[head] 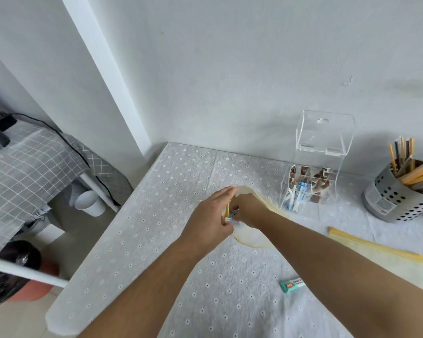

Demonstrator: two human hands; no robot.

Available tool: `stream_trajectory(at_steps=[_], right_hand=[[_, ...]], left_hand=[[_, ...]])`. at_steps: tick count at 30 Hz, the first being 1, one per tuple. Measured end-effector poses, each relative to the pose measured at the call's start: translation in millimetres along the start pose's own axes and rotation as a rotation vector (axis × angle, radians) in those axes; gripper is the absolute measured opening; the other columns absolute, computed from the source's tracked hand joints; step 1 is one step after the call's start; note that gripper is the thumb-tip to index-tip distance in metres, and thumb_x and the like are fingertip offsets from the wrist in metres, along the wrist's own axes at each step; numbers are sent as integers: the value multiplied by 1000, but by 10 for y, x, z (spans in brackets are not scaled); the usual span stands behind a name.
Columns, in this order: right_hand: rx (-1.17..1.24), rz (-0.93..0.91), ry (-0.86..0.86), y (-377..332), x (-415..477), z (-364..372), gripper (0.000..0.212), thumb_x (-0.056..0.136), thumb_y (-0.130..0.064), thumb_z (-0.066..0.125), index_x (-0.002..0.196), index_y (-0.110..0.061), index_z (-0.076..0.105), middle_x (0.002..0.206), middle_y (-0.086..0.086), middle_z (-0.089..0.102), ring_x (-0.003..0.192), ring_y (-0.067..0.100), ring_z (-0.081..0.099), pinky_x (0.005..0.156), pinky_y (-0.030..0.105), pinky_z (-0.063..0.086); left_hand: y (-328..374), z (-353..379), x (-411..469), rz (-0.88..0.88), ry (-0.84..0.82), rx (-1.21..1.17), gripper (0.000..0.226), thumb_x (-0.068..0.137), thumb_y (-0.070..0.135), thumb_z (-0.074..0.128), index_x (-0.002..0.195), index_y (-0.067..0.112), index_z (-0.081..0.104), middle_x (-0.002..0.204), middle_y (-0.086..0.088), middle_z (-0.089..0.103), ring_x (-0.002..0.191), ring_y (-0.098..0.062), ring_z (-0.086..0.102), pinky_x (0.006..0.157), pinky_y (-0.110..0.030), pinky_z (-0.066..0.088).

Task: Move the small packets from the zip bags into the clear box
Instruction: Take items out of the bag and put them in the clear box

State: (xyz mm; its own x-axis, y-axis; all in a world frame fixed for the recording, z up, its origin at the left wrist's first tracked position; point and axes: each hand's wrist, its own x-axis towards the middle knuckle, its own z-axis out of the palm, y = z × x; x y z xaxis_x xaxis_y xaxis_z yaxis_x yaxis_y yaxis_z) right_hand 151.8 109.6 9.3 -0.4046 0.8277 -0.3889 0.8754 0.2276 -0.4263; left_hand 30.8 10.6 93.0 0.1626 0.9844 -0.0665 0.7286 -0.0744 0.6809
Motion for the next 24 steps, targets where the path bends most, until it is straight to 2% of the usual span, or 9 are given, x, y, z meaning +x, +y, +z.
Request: stream_trajectory(at_steps=[3,5,7,9,13,16,19,22,24], right_hand=[[-97,-29,25,-32,-1,23,40,86,-9,60,56,-28,40,62,-14,35,68,12,44,51,16,25],[-124,-36,49,-28,-24,40,40,87,-8,56,56,-31,42,66,-11,41,77,17,48,56,19,29],[-126,-68,89,-41,-53,29,19,88,-8,52,79,-20,64,81,-5,55,79,15,46,52,17,26],[-113,-110,117,-54,-85,-2,20,88,-10,53,102,-11,67,95,0,60,80,12,44,50,13,23],[-40,-135,127,-79,-154,-69,11,83,-10,55,89,-12,65,84,2,58,76,16,48,52,18,29],[-27,-141,134,-97,-278,-178,18,82,-8,56,95,-7,68,90,9,66,76,16,48,59,21,34],[-24,-158,134,-98,-438,-297,19,80,-10,58,94,-7,70,92,10,70,80,23,58,68,30,45],[-31,-175,138,-102,-617,-430,18,80,-14,60,94,-9,71,92,8,71,78,19,57,68,28,45],[-2,-168,135,-106,-732,-548,16,81,-14,61,92,-9,71,82,5,68,71,15,54,66,26,45]], left_hand=[[10,1,5,-3,12,3,73,79,-1,60,144,24,37,151,13,34,115,-26,54,98,-22,44],[15,9,2,-4,15,11,73,79,-1,59,144,25,37,150,13,34,115,-26,55,99,-23,45],[16,10,0,-3,14,16,73,79,-1,59,144,24,36,151,13,34,115,-27,55,100,-25,45],[9,9,4,-2,17,24,74,79,-1,60,144,24,36,151,11,34,115,-27,55,102,-27,45],[9,7,30,-14,18,36,74,78,-1,61,144,22,35,151,11,33,117,-27,55,103,-30,45],[38,-7,58,-28,14,45,74,79,1,63,145,21,35,152,9,33,118,-28,54,103,-32,45],[65,-26,92,-27,16,83,73,79,3,64,144,19,35,151,8,34,117,-27,55,103,-31,44],[102,-45,114,-23,12,123,72,80,5,65,144,18,35,151,6,35,117,-26,56,103,-31,44],[126,-47,125,-22,1,150,73,80,5,65,144,17,34,151,4,35,117,-26,56,103,-31,44]])
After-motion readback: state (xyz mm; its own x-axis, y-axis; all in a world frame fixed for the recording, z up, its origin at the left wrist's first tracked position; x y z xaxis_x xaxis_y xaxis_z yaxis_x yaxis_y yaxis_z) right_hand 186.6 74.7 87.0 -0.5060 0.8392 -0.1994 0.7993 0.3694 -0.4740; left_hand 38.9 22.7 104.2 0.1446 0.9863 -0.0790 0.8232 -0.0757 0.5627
